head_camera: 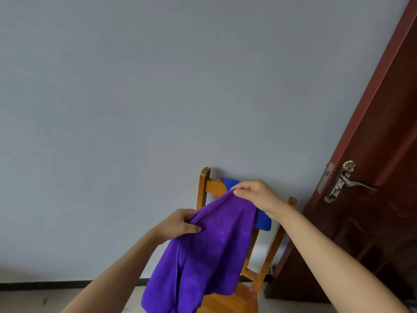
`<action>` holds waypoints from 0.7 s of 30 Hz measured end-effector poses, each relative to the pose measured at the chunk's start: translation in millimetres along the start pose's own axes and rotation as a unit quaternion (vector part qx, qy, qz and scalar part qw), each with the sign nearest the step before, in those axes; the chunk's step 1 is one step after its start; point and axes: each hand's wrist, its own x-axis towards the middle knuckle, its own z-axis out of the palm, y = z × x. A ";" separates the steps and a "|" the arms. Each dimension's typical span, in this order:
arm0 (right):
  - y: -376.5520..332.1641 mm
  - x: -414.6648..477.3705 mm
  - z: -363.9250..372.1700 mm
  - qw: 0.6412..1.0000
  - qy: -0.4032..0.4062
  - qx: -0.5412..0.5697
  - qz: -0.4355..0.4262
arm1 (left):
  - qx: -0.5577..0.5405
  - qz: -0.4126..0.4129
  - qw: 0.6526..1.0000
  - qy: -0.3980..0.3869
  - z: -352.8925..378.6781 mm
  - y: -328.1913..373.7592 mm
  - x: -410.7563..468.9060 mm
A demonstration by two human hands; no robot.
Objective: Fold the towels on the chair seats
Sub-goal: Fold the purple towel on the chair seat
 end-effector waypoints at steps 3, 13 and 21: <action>9.6 3.5 -4.2 0.999 0.036 0.015 0.001 | 0.077 -0.057 0.995 0.011 -7.5 -25.6 -6.2; 33.6 13.8 11.2 0.999 0.037 0.003 0.039 | 0.293 -0.174 0.887 0.311 -14.8 -72.8 -27.1; 76.9 27.6 4.4 0.986 0.131 0.016 0.099 | 0.261 -0.143 0.853 0.429 -15.4 -79.4 -47.2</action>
